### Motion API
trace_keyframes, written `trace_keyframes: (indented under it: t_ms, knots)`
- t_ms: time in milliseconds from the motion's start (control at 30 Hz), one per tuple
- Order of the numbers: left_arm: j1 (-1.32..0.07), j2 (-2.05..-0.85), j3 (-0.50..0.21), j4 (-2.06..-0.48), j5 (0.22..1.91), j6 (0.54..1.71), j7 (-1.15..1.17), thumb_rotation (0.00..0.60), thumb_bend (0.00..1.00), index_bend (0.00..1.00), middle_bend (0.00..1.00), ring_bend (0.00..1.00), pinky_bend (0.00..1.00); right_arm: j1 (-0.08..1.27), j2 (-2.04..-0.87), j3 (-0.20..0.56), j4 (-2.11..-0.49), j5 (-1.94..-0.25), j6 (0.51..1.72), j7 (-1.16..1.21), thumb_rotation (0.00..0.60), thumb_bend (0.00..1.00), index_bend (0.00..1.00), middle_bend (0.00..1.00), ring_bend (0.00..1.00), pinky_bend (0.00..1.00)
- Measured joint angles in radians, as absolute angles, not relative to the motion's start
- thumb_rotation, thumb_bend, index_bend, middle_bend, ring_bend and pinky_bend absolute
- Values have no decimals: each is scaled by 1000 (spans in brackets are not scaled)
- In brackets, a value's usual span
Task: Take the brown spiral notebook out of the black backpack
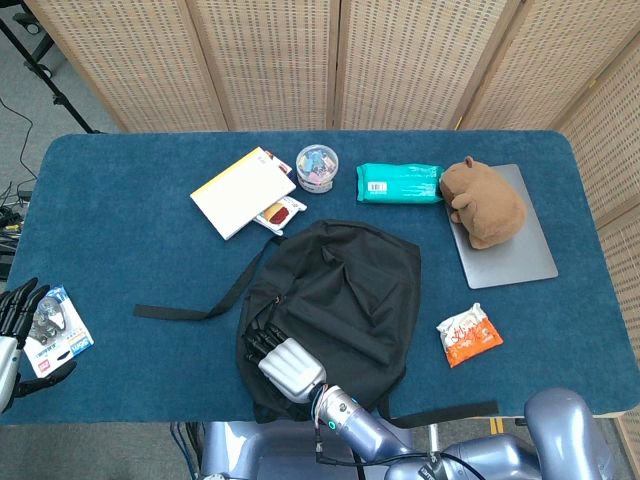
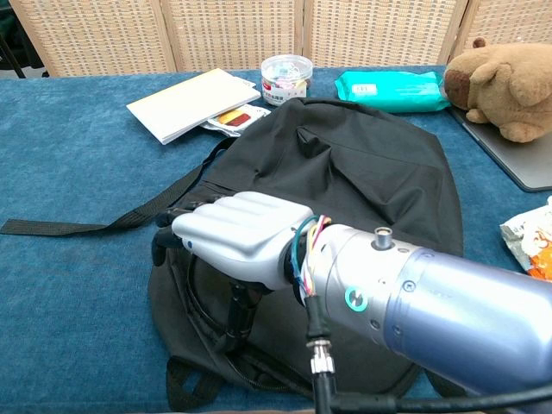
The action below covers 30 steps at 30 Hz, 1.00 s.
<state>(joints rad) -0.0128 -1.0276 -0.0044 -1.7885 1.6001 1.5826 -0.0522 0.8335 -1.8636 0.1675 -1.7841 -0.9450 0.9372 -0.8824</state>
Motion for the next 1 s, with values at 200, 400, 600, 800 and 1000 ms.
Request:
trace_keyframes:
  t_ms: [200, 400, 600, 800, 1000]
  knots:
    - [-12, -1026, -5, -1789, 1600, 1583, -54, 600, 0, 0, 0, 0, 0, 849, -1868, 133, -1779, -944, 995, -948, 600, 274, 205, 3, 1, 171]
    - [-12, -1027, -4, -1790, 1603, 1586, -50, 600, 0, 0, 0, 0, 0, 851, -1870, 92, -1799, -949, 1084, -1050, 600, 642, 205, 97, 159, 434]
    - [-11, -1029, -1, -1792, 1608, 1587, -46, 600, 0, 0, 0, 0, 0, 842, -1870, 47, -1831, -967, 1161, -1116, 600, 908, 215, 265, 352, 637]
    - [-10, -1028, -1, -1792, 1608, 1587, -47, 600, 0, 0, 0, 0, 0, 839, -1864, 35, -1811, -995, 1172, -1114, 600, 1000, 457, 522, 565, 815]
    - [-13, -1031, 2, -1791, 1613, 1581, -40, 600, 0, 0, 0, 0, 0, 832, -1844, 21, -1749, -1136, 1174, -1005, 600, 1000, 512, 555, 580, 822]
